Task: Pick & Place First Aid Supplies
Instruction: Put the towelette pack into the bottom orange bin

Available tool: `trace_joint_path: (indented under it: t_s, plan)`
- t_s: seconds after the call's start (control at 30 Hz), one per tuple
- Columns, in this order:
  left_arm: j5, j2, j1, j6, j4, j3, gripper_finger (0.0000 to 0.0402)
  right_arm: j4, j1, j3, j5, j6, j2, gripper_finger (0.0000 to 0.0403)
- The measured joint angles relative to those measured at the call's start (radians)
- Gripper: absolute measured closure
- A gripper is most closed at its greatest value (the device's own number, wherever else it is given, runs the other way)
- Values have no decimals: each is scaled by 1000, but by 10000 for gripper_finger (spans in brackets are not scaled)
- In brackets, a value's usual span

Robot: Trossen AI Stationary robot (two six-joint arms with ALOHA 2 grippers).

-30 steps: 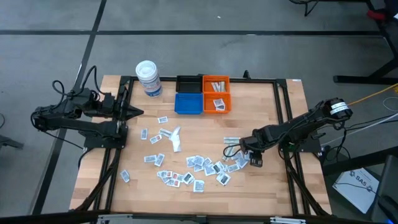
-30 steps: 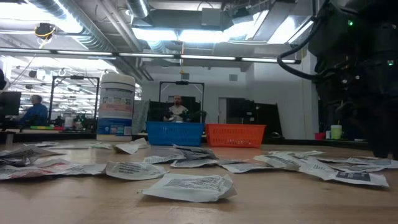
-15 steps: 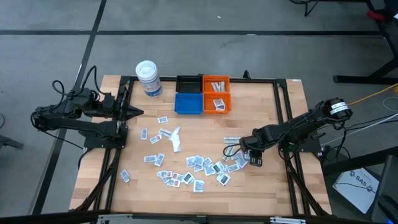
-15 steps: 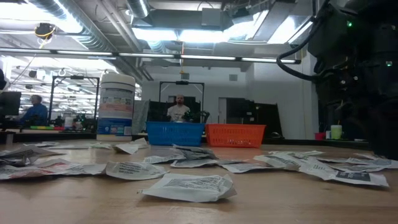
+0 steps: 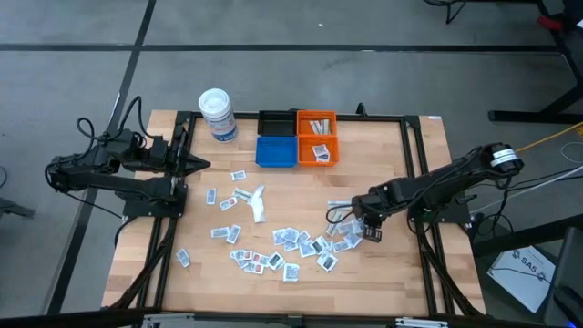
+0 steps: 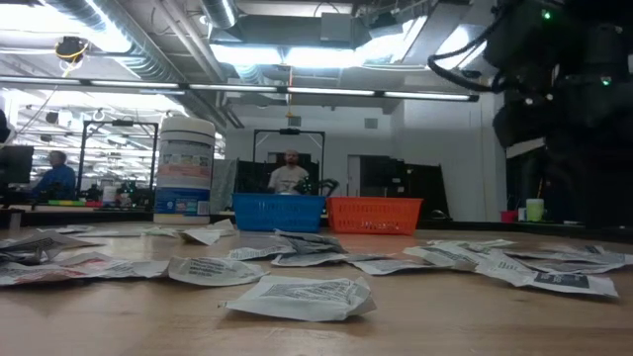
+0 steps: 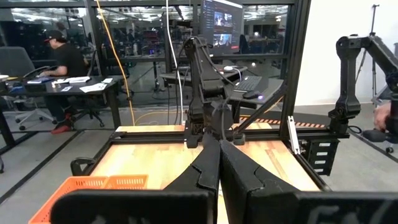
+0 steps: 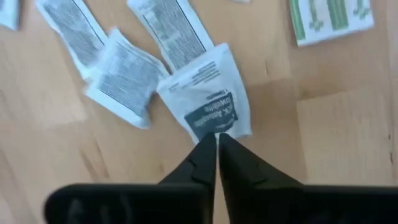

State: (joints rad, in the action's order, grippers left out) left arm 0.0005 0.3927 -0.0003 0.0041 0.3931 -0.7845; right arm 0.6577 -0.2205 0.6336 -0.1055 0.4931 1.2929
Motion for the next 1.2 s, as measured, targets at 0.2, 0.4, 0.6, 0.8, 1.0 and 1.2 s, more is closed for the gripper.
trace_joint_path:
  t_s: [0.2, 0.4, 0.6, 0.8, 1.0, 1.2]
  plan:
    - [0, 0, 0, 0, 0, 0, 398, 16, 31, 34, 4, -8, -12, 388]
    - [0, 0, 0, 0, 0, 0, 398, 25, 36, 37, 5, -62, -12, 374]
    - [0, 0, 0, 0, 0, 0, 398, 25, 22, 37, 8, -86, -11, 346]
    - [0, 0, 0, 0, 0, 0, 398, 19, 12, 5, 37, -83, -5, 287]
    - [0, 0, 0, 0, 0, 0, 398, -10, 12, -30, 61, -82, -5, 265]
    - [0, 0, 0, 0, 0, 0, 398, -45, 12, -57, 61, -81, 2, 273]
